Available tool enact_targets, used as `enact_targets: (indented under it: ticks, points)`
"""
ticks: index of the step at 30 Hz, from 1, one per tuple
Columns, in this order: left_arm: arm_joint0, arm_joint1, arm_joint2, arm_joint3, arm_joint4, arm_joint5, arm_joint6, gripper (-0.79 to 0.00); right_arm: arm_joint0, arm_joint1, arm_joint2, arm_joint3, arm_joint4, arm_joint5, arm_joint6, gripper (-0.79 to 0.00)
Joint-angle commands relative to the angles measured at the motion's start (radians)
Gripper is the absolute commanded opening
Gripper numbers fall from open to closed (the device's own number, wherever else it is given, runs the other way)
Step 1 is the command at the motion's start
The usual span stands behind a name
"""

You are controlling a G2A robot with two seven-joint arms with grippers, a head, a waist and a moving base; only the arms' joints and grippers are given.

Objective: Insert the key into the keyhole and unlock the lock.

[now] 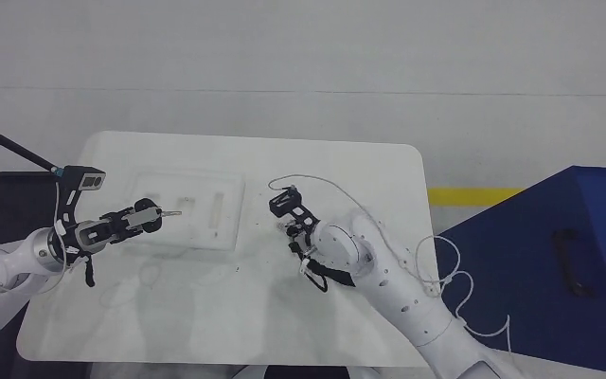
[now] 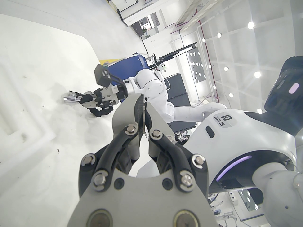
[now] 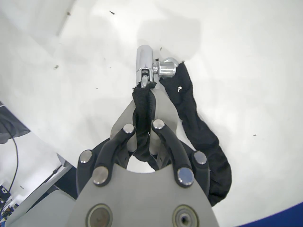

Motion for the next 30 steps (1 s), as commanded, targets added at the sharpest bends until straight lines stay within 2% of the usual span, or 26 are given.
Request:
enact_targets:
  ticks: [1,5,14,17,19,23,26,27,30]
  points:
    - [0.000,0.000,0.000,0.000,0.000,0.000,0.000,-0.785,-0.074,0.020,0.088,-0.071,0.071,-0.081,-0.033,-0.785]
    - [0.000,0.000,0.000,0.000,0.000,0.000,0.000,-0.785,-0.183,0.045,0.210,-0.138,0.269,-0.269,-0.108,-0.785]
    - [0.000,0.000,0.000,0.000,0.000,0.000,0.000,-0.785,-0.183,0.045,0.210,-0.138,0.269,-0.269,-0.108,-0.785]
    - [0.000,0.000,0.000,0.000,0.000,0.000,0.000,-0.785,-0.203,0.051,0.221,-0.175,0.223,-0.303,-0.200,-0.785]
    - [0.000,0.000,0.000,0.000,0.000,0.000,0.000,-0.785,-0.241,0.057,0.251,-0.202,0.320,-0.399,-0.284,-0.785]
    - [0.000,0.000,0.000,0.000,0.000,0.000,0.000,-0.785,-0.289,0.073,0.307,-0.226,0.471,-0.586,-0.346,-0.785]
    - [0.000,0.000,0.000,0.000,0.000,0.000,0.000,-0.785,-0.270,0.079,0.291,-0.147,0.752,-0.722,-0.300,-0.785]
    - [0.000,0.000,0.000,0.000,0.000,0.000,0.000,-0.785,-0.256,0.081,0.288,-0.126,0.799,-0.745,-0.281,-0.785]
    - [0.000,0.000,0.000,0.000,0.000,0.000,0.000,-0.785,-0.256,0.081,0.288,-0.126,0.799,-0.745,-0.281,-0.785]
